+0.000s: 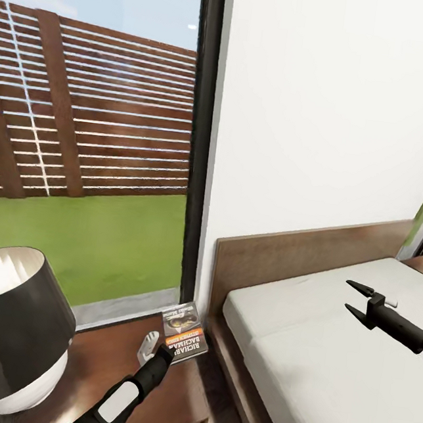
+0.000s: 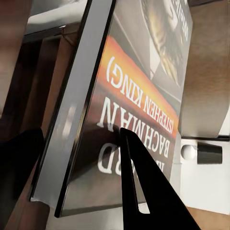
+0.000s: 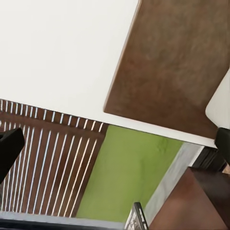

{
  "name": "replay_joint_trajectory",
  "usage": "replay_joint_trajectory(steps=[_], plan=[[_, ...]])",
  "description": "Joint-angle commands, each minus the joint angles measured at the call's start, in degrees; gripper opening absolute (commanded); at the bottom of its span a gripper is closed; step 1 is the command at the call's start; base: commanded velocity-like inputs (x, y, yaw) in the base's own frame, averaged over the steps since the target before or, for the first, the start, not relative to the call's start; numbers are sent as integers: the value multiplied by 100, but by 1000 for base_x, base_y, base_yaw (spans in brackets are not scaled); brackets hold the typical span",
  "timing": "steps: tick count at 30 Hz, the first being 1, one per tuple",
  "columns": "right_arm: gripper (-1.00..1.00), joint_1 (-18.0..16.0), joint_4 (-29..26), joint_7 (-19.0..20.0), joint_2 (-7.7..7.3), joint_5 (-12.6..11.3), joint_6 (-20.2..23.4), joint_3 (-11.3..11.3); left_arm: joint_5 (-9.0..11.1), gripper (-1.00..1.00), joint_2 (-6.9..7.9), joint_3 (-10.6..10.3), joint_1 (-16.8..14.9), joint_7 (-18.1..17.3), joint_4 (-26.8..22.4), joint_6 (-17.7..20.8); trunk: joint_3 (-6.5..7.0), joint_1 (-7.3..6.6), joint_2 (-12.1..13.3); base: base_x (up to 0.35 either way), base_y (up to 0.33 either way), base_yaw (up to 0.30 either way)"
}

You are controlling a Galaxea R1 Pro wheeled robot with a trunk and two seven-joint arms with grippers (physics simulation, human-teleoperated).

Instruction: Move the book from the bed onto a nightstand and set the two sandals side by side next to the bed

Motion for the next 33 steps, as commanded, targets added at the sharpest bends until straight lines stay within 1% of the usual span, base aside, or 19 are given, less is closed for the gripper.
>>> replay_joint_trajectory(steps=[1, 18, 33], plan=[[100, -5, 2, 20, 1, 21, 26, -24, 56, -100, 0, -4, -4, -15, 2, 27, -6, 0, -3, 0, 0, 177], [100, -5, 2, 53, -5, 21, 35, -4, 56, -100, 0, -2, -4, -13, 2, 25, -6, 0, -3, 0, 0, 168], [100, -5, 3, 70, -7, 21, 43, 0, 39, -100, 0, -4, -4, -2, 10, 17, -6, 0, -3, 0, 0, 140]])
